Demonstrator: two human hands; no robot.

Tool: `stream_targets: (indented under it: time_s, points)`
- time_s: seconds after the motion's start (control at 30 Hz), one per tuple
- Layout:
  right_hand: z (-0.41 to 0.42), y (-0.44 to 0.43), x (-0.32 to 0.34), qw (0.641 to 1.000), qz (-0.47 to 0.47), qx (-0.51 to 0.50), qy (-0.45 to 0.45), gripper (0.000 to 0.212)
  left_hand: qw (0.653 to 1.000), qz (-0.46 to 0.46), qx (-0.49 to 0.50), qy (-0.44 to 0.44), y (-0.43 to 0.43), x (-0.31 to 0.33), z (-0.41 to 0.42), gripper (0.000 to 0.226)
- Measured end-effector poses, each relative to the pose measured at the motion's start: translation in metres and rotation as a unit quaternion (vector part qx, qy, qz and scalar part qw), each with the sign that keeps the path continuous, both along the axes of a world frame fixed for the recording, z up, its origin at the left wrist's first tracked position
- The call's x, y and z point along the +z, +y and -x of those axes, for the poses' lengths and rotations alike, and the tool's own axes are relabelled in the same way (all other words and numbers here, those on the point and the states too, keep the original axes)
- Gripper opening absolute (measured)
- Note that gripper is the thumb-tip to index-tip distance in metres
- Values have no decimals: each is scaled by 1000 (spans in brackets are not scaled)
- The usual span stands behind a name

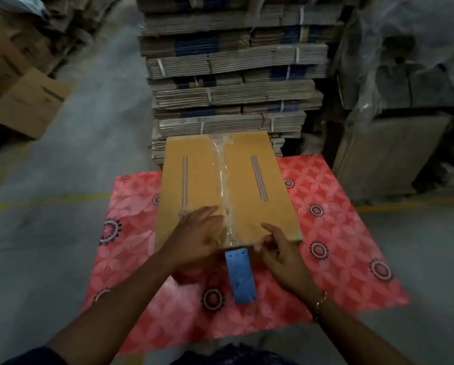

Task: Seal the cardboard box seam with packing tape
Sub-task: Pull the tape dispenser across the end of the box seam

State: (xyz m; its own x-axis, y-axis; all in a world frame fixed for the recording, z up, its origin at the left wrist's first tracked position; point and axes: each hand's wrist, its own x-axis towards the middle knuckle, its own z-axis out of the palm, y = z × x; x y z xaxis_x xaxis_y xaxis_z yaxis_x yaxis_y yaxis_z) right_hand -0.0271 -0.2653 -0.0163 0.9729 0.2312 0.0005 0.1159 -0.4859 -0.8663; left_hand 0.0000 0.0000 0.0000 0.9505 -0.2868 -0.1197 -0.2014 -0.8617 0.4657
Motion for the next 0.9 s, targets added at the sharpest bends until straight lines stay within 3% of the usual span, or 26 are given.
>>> stream_targets:
  time_s: [0.03,0.17,0.4,0.73,0.9]
  points:
    - [13,5,-10,999,-18,-21,17,57,998,-26,-46,-20,1,-6,1,78]
    - [58,23,-40,994,72,-68,44,83,969,-140,-185,-82,1,-32,-2,91]
    - [69,62,-67,989,65,-76,107,116,936,-199,-272,-104,3,-53,-18,99]
    - [84,71,-50,986,40,-129,94,95,945,-157,-240,-156,3,-68,-15,75]
    - [87,73,-37,980,91,-146,104,85,946,-160,-227,-169,3,-72,-14,65]
